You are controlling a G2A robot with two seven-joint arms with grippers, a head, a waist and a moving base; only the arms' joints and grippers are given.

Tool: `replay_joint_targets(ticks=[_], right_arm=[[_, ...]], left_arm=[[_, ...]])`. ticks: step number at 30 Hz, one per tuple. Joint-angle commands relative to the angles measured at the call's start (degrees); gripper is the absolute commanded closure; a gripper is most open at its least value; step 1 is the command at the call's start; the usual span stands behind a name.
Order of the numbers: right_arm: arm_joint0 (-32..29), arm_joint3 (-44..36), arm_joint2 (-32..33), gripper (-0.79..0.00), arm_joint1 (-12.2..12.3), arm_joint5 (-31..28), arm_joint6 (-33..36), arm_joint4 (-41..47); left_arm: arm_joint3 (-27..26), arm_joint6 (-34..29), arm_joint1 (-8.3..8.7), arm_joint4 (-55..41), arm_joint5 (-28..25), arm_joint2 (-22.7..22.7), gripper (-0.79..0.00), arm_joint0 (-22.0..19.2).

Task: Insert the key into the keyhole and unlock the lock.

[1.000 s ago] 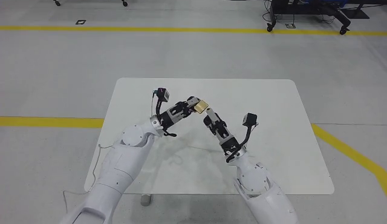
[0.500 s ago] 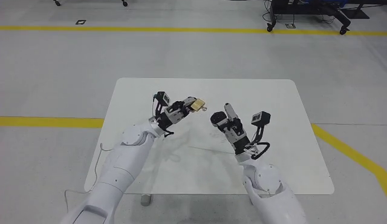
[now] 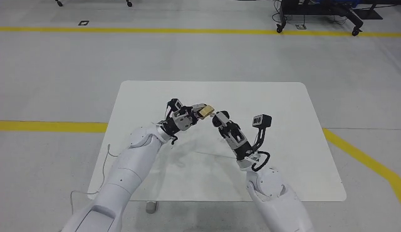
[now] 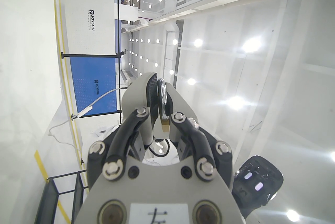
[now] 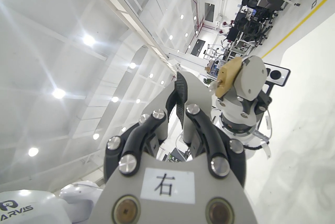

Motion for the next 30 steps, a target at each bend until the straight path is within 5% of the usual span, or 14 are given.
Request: replay_joint_targets(ticks=[1, 13, 17, 22, 26, 30], right_arm=[[0.7, 1.2, -0.4, 0.000, -0.1, 0.1, -0.6, 0.0], [1.9, 2.2, -1.4, 0.000, -0.4, 0.2, -2.2, 1.6], [0.1, -0.2, -0.3, -0.179, 0.0, 1.8, 1.9, 8.7], [-1.0, -1.7, 1.4, -0.200, 0.7, 10.5, 12.6, 22.0], [-1.1, -1.4, 1.8, -0.292, 1.1, 14.4, 17.1, 23.8], [-0.8, -0.9, 1.3, -0.277, 1.3, 16.2, 18.2, 23.2]], left_arm=[[0.1, -0.8, -0.09, 0.2, -0.3, 0.1, 0.000, -0.2], [1.0, -1.8, -0.41, 0.7, -2.6, -0.2, 0.000, -0.9], [0.8, -0.7, -0.22, 2.3, -5.4, -0.9, 0.000, -0.9], [-0.2, -0.3, -0.08, 3.6, -7.6, -1.4, 0.000, -0.5], [-0.7, 0.3, 0.01, 5.4, -8.5, -1.4, 0.000, -0.4], [-1.3, 0.8, 0.09, 6.8, -9.4, -1.4, 0.000, -0.3]])
